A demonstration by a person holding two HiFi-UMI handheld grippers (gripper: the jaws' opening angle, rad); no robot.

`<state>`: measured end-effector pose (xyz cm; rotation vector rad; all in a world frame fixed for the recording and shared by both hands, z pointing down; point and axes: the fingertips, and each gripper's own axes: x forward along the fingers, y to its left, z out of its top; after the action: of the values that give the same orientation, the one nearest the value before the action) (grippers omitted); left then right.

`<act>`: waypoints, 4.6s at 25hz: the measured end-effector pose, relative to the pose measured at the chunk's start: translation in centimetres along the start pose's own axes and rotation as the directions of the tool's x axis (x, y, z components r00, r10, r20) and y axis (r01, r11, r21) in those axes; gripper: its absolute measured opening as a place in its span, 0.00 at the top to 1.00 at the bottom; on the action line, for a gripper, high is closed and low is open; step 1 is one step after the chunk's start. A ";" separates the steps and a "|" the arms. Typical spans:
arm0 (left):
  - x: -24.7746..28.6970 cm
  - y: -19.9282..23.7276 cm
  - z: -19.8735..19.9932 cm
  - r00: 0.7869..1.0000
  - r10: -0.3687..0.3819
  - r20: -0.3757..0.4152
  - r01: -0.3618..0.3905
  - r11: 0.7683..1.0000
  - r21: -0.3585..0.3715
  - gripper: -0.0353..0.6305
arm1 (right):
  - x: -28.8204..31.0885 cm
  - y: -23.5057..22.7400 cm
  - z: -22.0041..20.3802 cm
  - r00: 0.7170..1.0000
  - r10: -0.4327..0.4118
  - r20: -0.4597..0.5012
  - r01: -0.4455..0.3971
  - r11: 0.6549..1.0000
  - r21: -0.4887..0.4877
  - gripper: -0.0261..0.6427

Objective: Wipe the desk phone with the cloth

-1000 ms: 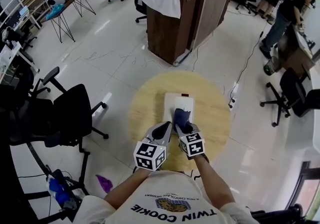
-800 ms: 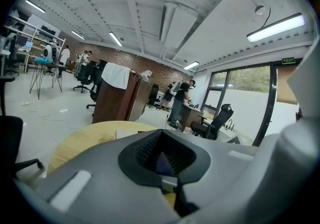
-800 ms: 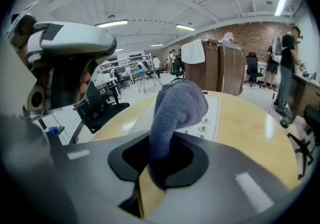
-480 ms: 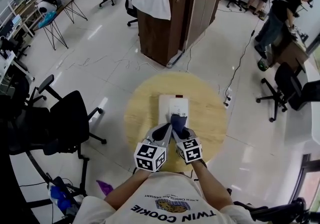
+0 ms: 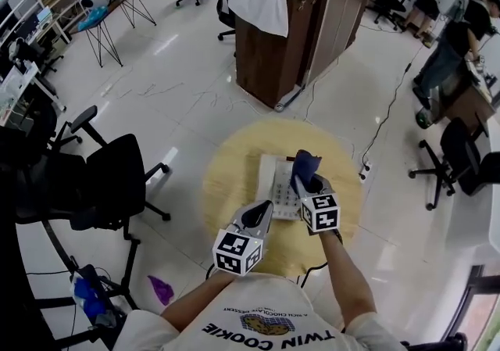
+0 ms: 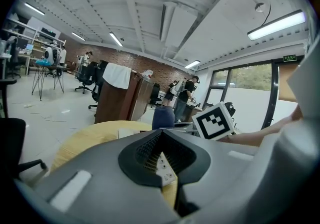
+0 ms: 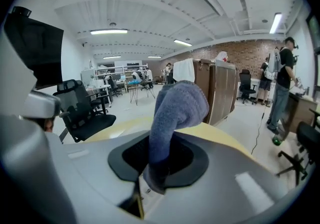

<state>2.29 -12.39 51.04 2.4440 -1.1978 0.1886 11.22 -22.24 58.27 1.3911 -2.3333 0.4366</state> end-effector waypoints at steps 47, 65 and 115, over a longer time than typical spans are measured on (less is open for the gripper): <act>0.7 -0.9 -1.7 0.999 -0.040 -0.033 0.041 0.999 0.009 0.96 | -2.3 3.9 -8.5 0.995 -0.005 -0.104 0.011 0.998 0.058 0.86; 2.1 -1.5 -2.4 0.998 -0.014 -0.055 0.014 1.000 0.006 0.96 | -6.7 -0.3 -8.0 0.988 -0.149 -0.050 0.157 0.939 0.306 0.86; 3.2 2.2 -1.6 0.998 0.013 -0.058 -0.016 0.998 -0.053 0.96 | 4.8 -9.6 -3.6 0.953 -0.032 -0.300 0.101 0.971 0.217 0.86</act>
<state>2.65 -15.20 54.12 2.3683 -1.1817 0.2263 18.26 -28.70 64.36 1.3917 -2.0375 0.8558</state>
